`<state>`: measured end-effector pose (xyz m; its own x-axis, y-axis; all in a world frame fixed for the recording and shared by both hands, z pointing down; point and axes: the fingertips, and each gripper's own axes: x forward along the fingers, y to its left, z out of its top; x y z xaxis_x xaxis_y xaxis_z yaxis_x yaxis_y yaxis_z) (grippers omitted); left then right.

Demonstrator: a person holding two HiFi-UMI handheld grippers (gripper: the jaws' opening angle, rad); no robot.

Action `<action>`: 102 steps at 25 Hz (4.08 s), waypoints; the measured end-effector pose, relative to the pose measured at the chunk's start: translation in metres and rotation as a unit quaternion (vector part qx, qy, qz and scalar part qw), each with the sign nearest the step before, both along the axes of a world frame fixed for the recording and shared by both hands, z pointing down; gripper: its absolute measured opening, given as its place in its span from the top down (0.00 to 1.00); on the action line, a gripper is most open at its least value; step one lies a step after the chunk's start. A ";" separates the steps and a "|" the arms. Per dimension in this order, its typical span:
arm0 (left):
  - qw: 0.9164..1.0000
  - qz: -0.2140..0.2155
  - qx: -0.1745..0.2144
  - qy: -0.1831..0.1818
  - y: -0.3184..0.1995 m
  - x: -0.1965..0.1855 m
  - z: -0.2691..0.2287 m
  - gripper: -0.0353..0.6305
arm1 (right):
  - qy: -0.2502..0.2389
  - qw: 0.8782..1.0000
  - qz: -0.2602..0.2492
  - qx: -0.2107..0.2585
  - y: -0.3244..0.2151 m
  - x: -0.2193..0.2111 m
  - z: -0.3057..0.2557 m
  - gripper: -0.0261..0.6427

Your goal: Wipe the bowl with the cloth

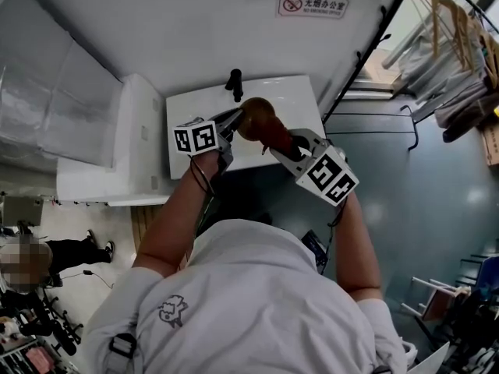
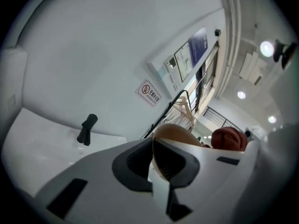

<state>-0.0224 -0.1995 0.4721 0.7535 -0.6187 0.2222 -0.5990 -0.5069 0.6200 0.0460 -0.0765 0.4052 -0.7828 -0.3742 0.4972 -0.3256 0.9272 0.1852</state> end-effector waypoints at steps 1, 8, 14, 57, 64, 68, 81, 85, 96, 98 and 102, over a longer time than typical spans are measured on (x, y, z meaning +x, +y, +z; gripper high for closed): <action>1.000 0.001 -0.014 0.028 0.001 0.000 0.000 0.91 | 0.000 1.000 0.002 0.004 0.002 0.004 -0.002 0.82; 0.967 0.025 -0.088 0.237 0.017 0.006 -0.019 0.91 | -0.009 1.000 0.011 0.014 0.011 0.018 -0.013 0.82; 0.927 0.063 -0.103 0.356 0.034 0.010 -0.038 0.91 | -0.052 0.998 -0.022 0.035 0.028 -0.007 -0.036 0.82; 0.891 0.227 -0.040 0.390 0.088 0.054 -0.143 0.91 | -0.214 0.974 0.010 -0.069 -0.007 -0.005 -0.046 0.82; 0.917 0.154 -0.042 0.365 0.052 0.046 -0.137 0.91 | -0.201 0.975 -0.056 -0.070 0.034 -0.037 -0.045 0.82; 0.921 0.139 -0.053 0.359 0.047 0.044 -0.127 0.91 | -0.203 0.975 -0.074 -0.049 0.049 -0.041 -0.060 0.82; 0.912 0.168 -0.065 0.369 0.070 0.047 -0.109 0.91 | -0.259 0.964 -0.046 0.039 0.034 -0.001 -0.140 0.82; 0.911 0.188 -0.055 0.363 0.077 0.048 -0.113 0.91 | -0.283 0.958 -0.011 0.053 0.011 0.008 -0.156 0.82; 0.890 0.278 0.008 0.362 0.106 0.066 -0.139 0.91 | -0.312 0.948 0.061 -0.008 -0.035 0.027 -0.122 0.82; 0.883 0.288 0.013 0.371 0.109 0.068 -0.147 0.91 | -0.314 0.947 0.063 -0.021 -0.035 0.025 -0.112 0.82; 0.882 0.283 0.023 0.377 0.102 0.064 -0.155 0.91 | -0.330 0.941 0.061 -0.048 -0.034 0.017 -0.093 0.83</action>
<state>0.0419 -0.0972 0.3171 0.8670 -0.0924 -0.4897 0.3315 -0.6267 0.7053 0.0628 -0.1105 0.3121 -0.8872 -0.4592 -0.0456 -0.4453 0.8779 -0.1762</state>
